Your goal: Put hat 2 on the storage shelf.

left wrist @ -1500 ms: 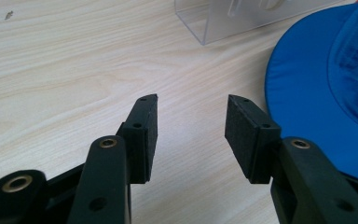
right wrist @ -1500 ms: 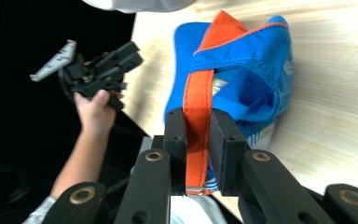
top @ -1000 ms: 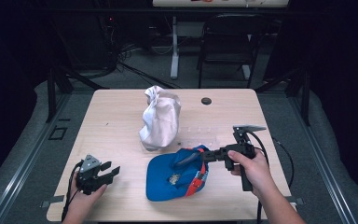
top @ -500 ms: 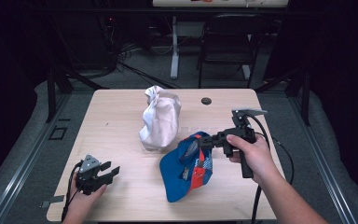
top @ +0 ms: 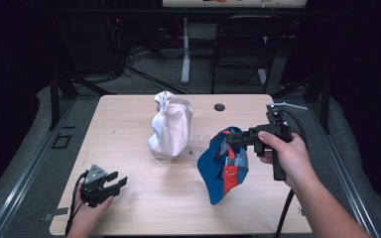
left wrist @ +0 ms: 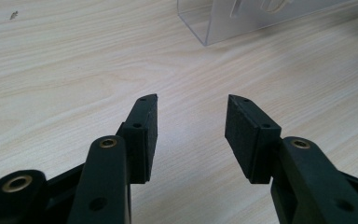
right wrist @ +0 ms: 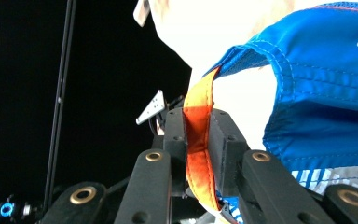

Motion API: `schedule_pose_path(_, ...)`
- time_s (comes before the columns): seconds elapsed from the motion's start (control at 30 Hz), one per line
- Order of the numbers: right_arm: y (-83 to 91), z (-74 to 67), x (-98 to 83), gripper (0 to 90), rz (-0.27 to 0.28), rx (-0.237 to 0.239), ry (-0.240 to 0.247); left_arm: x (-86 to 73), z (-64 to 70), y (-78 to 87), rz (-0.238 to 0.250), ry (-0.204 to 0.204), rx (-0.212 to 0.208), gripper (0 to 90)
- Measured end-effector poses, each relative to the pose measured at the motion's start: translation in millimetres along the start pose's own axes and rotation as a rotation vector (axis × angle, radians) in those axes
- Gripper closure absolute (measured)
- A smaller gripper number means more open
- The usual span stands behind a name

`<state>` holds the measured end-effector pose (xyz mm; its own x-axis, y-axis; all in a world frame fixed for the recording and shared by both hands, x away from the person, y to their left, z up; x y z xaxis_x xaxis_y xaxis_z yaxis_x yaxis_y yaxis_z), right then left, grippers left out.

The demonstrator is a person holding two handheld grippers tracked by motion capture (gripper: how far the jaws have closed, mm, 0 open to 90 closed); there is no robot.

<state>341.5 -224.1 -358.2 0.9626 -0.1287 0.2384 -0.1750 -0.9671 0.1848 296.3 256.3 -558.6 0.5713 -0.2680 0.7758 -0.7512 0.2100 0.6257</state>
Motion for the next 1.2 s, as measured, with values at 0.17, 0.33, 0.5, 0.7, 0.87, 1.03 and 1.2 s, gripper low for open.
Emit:
schedule_pose_path(0.17,11.7,-5.5,6.0,78.1,0.044,0.012,-0.002,-0.2,0.3,-0.6,0.005,-0.001,0.001,54.4)
schedule_pose_path(0.33,17.4,-11.0,13.2,78.1,0.075,0.020,-0.001,0.0,-0.5,0.2,0.001,-0.001,0.001,54.4)
schedule_pose_path(0.5,23.0,-18.6,22.8,78.2,0.108,0.025,-0.001,-0.2,-0.8,0.1,0.004,-0.001,-0.001,54.4)
schedule_pose_path(0.7,29.5,-27.3,35.8,78.1,0.154,0.007,0.013,-0.3,-1.1,0.1,0.000,-0.004,0.002,54.1)
schedule_pose_path(0.87,33.0,-31.2,48.9,78.1,0.190,-0.016,0.016,-1.3,-1.2,-1.9,0.009,0.010,0.004,50.1)
schedule_pose_path(1.03,32.6,-32.1,57.4,78.2,0.219,-0.024,0.011,-2.0,-3.0,-2.7,0.000,0.011,0.003,47.9)
schedule_pose_path(1.2,26.9,-33.8,68.2,78.1,0.247,-0.029,0.011,-2.7,-3.1,-4.2,0.018,0.017,0.009,41.6)
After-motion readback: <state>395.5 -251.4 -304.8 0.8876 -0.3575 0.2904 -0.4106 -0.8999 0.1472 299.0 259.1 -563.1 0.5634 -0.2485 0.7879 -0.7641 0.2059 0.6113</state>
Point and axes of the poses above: each handheld gripper's, and its own axes: y roughly backward along the jaws, x roughly out of its top, z roughly to its right, the point moved 1 cm from there along -y, roughly forward along the jaws, and after that the axes turned 14 degrees about x, right-handed, at the moved point
